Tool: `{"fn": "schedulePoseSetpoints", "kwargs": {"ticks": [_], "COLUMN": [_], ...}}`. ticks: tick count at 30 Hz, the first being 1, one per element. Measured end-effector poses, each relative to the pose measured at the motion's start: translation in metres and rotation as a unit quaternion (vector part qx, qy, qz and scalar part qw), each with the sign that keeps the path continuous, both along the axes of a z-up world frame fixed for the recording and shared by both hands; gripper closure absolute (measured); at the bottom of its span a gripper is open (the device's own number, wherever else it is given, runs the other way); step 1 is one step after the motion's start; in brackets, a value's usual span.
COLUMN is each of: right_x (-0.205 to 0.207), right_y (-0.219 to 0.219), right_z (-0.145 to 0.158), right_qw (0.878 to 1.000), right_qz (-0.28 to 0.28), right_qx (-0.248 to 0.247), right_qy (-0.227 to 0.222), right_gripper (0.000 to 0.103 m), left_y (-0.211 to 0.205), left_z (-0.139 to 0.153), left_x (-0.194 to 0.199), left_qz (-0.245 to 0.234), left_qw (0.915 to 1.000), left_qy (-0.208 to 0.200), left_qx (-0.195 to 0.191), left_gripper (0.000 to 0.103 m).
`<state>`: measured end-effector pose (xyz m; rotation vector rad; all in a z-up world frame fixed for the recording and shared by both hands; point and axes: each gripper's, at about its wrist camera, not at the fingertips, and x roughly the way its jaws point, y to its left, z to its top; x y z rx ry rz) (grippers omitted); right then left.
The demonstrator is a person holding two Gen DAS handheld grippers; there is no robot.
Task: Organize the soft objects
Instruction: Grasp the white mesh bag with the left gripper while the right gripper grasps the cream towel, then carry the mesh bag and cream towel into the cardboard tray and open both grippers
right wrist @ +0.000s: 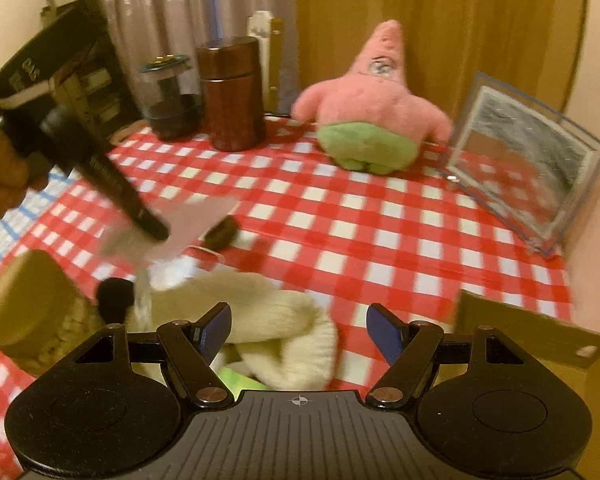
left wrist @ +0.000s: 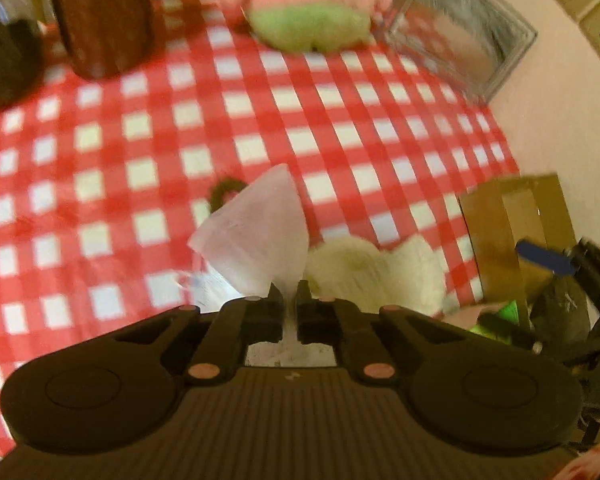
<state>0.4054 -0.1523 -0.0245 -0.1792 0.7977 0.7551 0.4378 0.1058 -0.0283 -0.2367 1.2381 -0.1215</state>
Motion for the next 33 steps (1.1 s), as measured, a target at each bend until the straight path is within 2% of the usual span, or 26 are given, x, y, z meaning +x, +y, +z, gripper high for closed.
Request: {"fn": "schedulePoseSetpoints", "kwargs": {"ticks": [6, 11, 17, 23, 24, 26, 28, 29, 33], "right_x": [-0.005, -0.006, 0.009, 0.018, 0.018, 0.018, 0.017, 0.015, 0.007], "right_y": [0.036, 0.072, 0.095, 0.108, 0.110, 0.110, 0.109, 0.108, 0.097], "right_z": [0.000, -0.016, -0.044, -0.062, -0.063, -0.064, -0.062, -0.059, -0.034], "right_qw": [0.998, 0.990, 0.986, 0.984, 0.984, 0.984, 0.985, 0.986, 0.992], "right_qz": [0.069, 0.128, 0.117, 0.109, 0.109, 0.111, 0.102, 0.098, 0.083], "right_qx": [-0.008, -0.056, -0.103, -0.121, -0.124, -0.120, -0.117, -0.116, -0.087], "right_qy": [0.015, 0.029, 0.052, 0.066, 0.067, 0.077, 0.073, 0.068, 0.047], "right_gripper": [0.029, 0.029, 0.029, 0.031, 0.035, 0.076, 0.086, 0.096, 0.098], "left_y": [0.031, 0.042, 0.048, 0.049, 0.050, 0.051, 0.051, 0.052, 0.053], "left_z": [0.024, 0.031, 0.028, 0.021, 0.020, 0.019, 0.020, 0.021, 0.028], "left_x": [-0.010, -0.017, -0.027, -0.034, -0.036, -0.038, -0.039, -0.040, -0.047], "left_qz": [0.027, 0.034, 0.031, 0.028, 0.028, 0.029, 0.030, 0.032, 0.036], "left_qw": [0.9984, 0.9967, 0.9960, 0.9962, 0.9962, 0.9961, 0.9961, 0.9960, 0.9954], "left_qy": [-0.050, -0.072, -0.083, -0.082, -0.082, -0.083, -0.083, -0.084, -0.089], "left_qx": [0.005, 0.011, 0.005, -0.001, -0.002, -0.003, -0.003, -0.004, -0.006], "left_gripper": [0.099, 0.099, 0.099, 0.099, 0.099, 0.099, 0.099, 0.099, 0.099]}}
